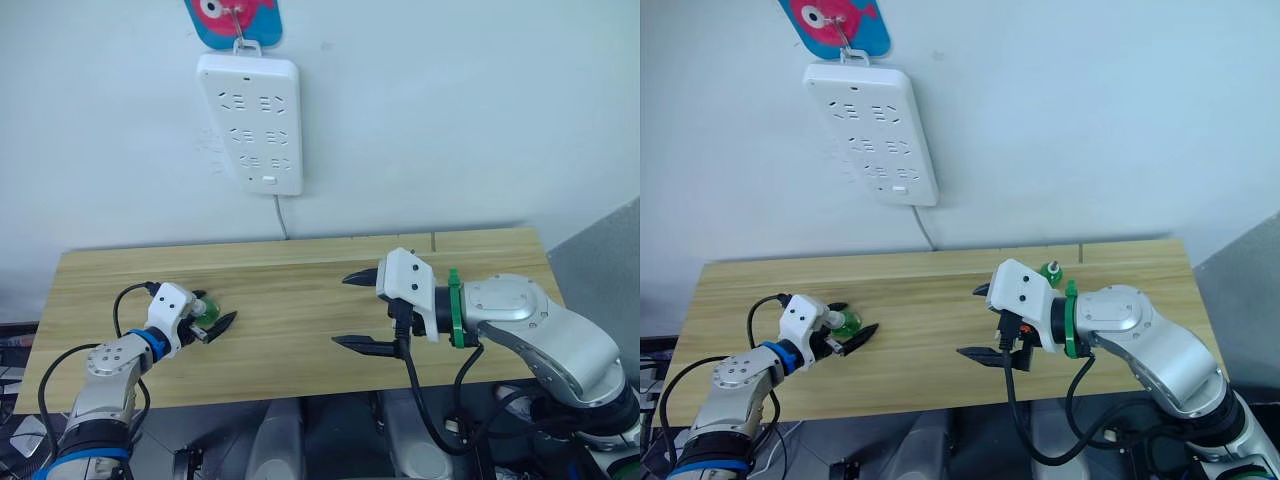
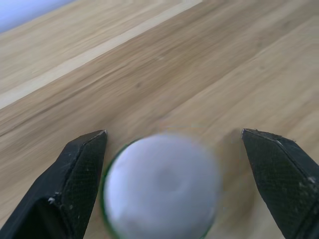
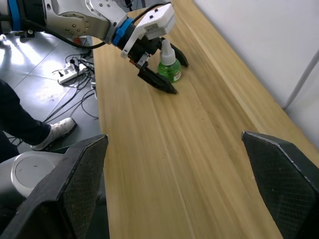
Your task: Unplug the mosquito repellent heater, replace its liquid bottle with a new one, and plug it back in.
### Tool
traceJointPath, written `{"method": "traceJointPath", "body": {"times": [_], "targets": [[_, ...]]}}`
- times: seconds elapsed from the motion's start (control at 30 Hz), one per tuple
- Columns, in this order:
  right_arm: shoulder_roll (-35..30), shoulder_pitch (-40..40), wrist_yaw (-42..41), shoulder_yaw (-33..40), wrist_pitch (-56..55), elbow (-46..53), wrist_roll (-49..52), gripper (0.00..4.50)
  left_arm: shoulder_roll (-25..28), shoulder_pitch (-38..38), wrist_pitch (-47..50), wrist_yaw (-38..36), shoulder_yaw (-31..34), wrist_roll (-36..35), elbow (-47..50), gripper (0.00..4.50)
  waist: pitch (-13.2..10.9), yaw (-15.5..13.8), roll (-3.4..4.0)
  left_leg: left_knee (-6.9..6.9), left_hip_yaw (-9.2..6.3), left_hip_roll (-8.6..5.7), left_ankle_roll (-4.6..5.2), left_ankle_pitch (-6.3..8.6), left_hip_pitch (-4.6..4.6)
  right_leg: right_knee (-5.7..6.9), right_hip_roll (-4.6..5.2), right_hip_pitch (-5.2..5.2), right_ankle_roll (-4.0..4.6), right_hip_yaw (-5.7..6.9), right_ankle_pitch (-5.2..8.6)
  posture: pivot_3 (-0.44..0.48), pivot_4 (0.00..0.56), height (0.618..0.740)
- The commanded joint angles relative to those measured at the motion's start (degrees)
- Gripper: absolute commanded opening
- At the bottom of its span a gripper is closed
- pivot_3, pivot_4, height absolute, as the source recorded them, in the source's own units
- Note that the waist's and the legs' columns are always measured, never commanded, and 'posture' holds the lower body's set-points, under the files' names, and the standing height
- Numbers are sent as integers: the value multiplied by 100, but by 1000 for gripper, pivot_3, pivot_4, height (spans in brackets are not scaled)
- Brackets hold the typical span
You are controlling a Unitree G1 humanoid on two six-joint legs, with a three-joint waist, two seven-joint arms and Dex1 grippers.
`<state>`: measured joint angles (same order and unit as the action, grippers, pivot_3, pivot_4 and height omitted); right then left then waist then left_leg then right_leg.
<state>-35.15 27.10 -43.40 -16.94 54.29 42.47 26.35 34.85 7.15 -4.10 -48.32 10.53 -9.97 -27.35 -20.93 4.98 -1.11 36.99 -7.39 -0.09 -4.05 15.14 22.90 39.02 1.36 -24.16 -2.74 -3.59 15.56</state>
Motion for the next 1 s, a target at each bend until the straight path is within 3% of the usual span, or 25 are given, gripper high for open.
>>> {"method": "traceJointPath", "body": {"times": [0.03, 0.33, 0.77, 1.0], "targets": [[-23, 15, 48, 53, -60, 299, 108, 4457, 136, -347, 129, -120, 29, -62, 60, 4500, 0, 16, 0, 0, 1, 2, 0, 0, 0, 0, 0, 0, -1, -1, 0, -133, 415, 720], [-75, -83, 60, -16, -255, 243, 62, 4457, 239, -654, 509, 187, 483, -375, 323, 4500, -1, 54, 2, -2, 10, 33, 0, 0, -1, -3, -5, -6, -9, -4, 6, -124, 405, 720], [-99, -99, 21, -23, -235, 277, 148, 4457, 155, -228, 166, -23, 14, -107, -136, 4500, -6, 3, 10, -2, 22, 33, -4, -2, 1, -8, -10, -8, -18, -8, 10, -132, 396, 720], [-98, -106, 70, -33, -284, 305, 89, 4500, 461, -818, 16, -193, 179, -137, 61, 2404, -6, 73, 11, -10, 34, 50, -5, -1, -2, -9, -6, -17, -15, -18, 9, -138, 390, 720]]}}
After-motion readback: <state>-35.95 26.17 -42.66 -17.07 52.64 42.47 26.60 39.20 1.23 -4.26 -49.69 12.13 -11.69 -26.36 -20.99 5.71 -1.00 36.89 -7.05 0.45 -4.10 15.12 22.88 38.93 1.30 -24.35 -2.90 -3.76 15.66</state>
